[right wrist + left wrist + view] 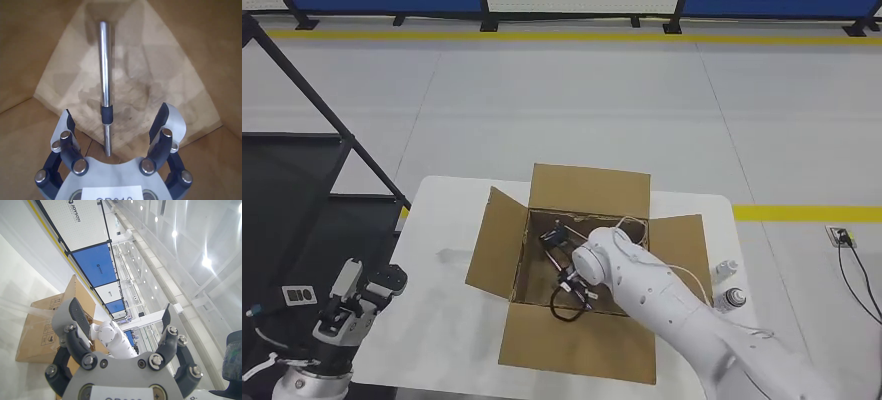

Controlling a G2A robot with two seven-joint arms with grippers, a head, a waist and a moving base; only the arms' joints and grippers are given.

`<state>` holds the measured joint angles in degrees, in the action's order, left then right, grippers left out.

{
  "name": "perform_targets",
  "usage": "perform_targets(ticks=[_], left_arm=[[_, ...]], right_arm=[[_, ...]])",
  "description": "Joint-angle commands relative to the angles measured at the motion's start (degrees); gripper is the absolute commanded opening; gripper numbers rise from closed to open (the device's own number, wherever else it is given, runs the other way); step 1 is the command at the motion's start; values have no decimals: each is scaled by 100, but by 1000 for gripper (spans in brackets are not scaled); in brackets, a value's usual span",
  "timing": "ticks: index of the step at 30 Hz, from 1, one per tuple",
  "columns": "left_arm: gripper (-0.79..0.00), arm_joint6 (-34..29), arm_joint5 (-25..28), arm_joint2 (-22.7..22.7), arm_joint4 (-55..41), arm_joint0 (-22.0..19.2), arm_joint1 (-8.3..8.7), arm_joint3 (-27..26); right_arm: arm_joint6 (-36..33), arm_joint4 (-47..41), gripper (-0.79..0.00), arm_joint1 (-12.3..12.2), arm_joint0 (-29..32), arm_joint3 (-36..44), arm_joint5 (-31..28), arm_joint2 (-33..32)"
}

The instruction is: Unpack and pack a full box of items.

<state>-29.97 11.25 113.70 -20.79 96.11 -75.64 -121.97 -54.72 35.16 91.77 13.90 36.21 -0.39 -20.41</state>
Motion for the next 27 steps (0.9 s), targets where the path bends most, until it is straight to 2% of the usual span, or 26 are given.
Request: perform_targets(ticks=[1,3,5,6,11,14,17,27], left_arm=[[0,0,0,0,0,0,0,0],[0,0,0,0,0,0,0,0],[0,0,0,0,0,0,0,0],[0,0,0,0,0,0,0,0],[0,0,0,0,0,0,0,0],[0,0,0,0,0,0,0,0],[0,0,0,0,0,0,0,0],[0,0,0,0,0,0,0,0]], right_arm=[[72,-39,-129,89,-6,-244,-78,1],[137,-36,-228,178,-20,-428,-138,11],[209,22,-366,261,-37,-541,-146,34],[247,45,-388,299,-44,-579,-143,39],[374,231,-416,446,-101,-697,-41,60],[298,202,-406,500,-130,-771,-58,6],[223,196,-446,534,-162,-800,-84,-47],[-39,229,-434,584,-92,-887,-164,-183]])
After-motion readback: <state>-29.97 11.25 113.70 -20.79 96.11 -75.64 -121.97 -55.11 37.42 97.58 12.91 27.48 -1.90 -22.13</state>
